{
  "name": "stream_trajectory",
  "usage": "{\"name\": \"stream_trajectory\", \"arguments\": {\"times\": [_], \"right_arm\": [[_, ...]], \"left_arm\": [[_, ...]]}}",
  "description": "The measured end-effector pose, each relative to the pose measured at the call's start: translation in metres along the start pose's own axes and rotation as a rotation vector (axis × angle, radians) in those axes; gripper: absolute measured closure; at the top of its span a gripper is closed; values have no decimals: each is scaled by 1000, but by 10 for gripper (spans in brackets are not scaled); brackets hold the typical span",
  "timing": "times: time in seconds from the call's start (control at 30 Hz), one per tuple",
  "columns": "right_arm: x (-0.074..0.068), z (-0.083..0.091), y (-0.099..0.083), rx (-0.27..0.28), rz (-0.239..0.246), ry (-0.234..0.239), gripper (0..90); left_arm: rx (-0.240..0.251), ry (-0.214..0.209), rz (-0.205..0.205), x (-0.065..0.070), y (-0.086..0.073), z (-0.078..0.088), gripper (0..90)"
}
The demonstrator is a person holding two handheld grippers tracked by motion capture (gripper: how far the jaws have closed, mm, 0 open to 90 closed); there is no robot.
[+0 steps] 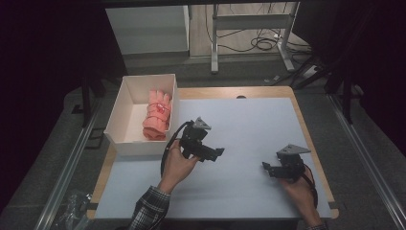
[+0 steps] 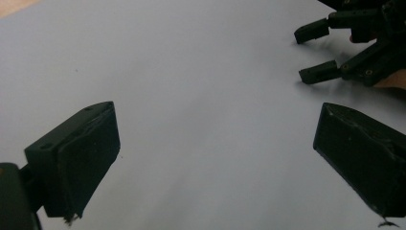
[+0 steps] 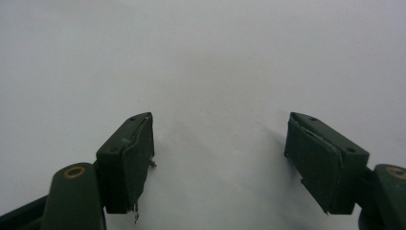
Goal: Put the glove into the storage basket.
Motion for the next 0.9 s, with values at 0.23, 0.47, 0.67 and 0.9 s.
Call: {"name": "stream_trajectory", "arguments": {"times": [0.23, 0.47, 0.67, 0.9], "right_arm": [[0, 0, 0, 2, -1, 0, 257], [0, 0, 0, 1, -1, 0, 256], [0, 0, 0, 1, -1, -3, 250], [1, -2, 0, -7, -12, -28, 136]], "left_arm": [[2, -24, 3, 5, -13, -8, 24], [-8, -36, 15, 9, -33, -21, 24], [-10, -38, 24, 11, -42, -26, 23], [-25, -37, 30, 14, -59, -35, 22]]}}
Point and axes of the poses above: each handheld gripper's, and its own axes: z roughly backward along the jaws, y roughly out of its top, x roughly to its right, the point moved 4 cm from there along -z, roughly forward along the jaws, and after that the axes turned 14 degrees about -z, right-handed, at the moved point
